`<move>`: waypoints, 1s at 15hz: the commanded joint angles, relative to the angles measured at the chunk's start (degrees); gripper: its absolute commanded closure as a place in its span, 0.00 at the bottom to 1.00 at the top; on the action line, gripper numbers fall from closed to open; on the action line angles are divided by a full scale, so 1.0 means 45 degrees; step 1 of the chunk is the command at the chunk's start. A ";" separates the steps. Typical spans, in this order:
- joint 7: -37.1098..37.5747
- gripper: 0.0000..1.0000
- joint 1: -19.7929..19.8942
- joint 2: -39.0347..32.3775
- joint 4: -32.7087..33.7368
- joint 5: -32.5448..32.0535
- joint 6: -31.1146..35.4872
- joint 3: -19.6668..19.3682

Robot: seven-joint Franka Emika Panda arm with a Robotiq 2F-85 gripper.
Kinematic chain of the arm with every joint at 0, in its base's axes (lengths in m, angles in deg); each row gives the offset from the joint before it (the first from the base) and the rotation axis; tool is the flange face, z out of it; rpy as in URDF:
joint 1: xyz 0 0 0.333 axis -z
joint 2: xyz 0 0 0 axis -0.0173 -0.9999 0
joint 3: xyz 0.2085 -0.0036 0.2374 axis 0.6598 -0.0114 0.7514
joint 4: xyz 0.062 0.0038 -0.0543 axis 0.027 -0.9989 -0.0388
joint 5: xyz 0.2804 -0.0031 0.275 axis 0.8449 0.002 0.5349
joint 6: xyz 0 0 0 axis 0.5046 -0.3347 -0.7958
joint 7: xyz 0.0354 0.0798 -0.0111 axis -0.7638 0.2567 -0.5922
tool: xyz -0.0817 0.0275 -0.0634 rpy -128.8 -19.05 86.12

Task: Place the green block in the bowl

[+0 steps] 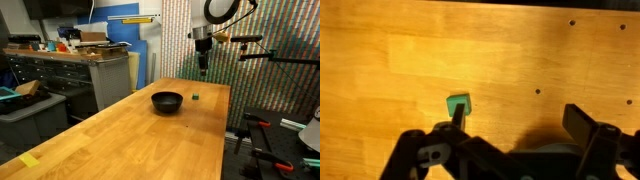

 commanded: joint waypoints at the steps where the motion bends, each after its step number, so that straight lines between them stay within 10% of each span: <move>1: -0.0481 0.00 0.0067 -0.1449 0.1004 -0.0136 0.0782 -0.0114; 15: -0.0483 0.00 0.0594 -0.3616 0.2937 0.0248 0.0073 -0.0498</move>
